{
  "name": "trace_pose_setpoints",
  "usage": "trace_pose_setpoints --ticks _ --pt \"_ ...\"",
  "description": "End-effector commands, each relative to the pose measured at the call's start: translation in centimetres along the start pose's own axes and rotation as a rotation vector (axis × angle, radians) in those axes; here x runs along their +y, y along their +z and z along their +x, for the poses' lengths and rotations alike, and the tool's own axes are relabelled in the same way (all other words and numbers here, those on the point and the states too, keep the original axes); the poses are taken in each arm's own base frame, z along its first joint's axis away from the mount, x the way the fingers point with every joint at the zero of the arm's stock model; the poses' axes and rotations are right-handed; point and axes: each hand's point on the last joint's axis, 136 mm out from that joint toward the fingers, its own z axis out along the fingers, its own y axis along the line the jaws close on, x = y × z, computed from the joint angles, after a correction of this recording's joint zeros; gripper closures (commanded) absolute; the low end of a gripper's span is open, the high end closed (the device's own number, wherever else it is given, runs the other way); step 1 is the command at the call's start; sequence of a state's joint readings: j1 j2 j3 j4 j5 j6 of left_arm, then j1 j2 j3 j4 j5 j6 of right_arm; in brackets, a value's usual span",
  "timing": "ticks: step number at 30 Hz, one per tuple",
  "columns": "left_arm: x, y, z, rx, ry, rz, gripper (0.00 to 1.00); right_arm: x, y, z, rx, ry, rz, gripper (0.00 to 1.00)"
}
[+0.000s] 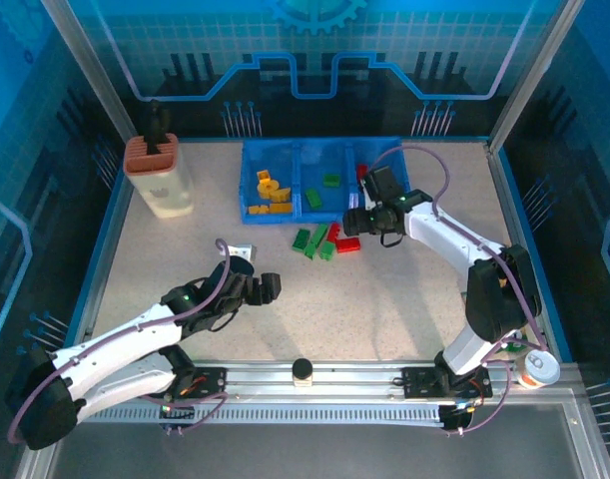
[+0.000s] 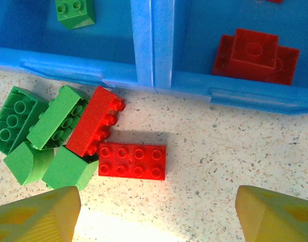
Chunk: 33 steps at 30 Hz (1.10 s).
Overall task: Sort the legos into containers by color
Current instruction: Pick up the lego from the center of the table.
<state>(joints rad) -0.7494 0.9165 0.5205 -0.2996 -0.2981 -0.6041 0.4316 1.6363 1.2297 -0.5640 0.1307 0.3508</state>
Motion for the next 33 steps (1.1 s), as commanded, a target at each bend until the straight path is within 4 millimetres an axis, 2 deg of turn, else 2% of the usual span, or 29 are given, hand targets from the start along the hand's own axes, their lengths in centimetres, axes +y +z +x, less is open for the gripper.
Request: trace_pose_setpoints --ticks 1,10,20,24,33 --pt "-0.4 0.1 0.2 0.001 -0.014 0.020 0.18 1.2 0.6 0.4 -0.001 -0.021 -0.010 0.19" --pt "-0.3 0.1 0.2 0.002 -0.020 0.018 0.18 6.2 2.1 2.4 0.051 -0.160 -0.074 0.27" --pt "0.1 0.0 0.5 0.004 -0.030 0.005 0.18 8.8 4.9 4.9 0.147 -0.164 -0.031 0.34" --pt "0.3 -0.1 0.5 0.003 -0.027 0.002 0.18 9.2 5.9 5.7 0.182 -0.163 0.004 0.35" --pt "0.7 -0.3 0.8 -0.002 -0.029 -0.005 0.19 8.6 7.6 6.4 0.222 -0.153 0.089 0.39"
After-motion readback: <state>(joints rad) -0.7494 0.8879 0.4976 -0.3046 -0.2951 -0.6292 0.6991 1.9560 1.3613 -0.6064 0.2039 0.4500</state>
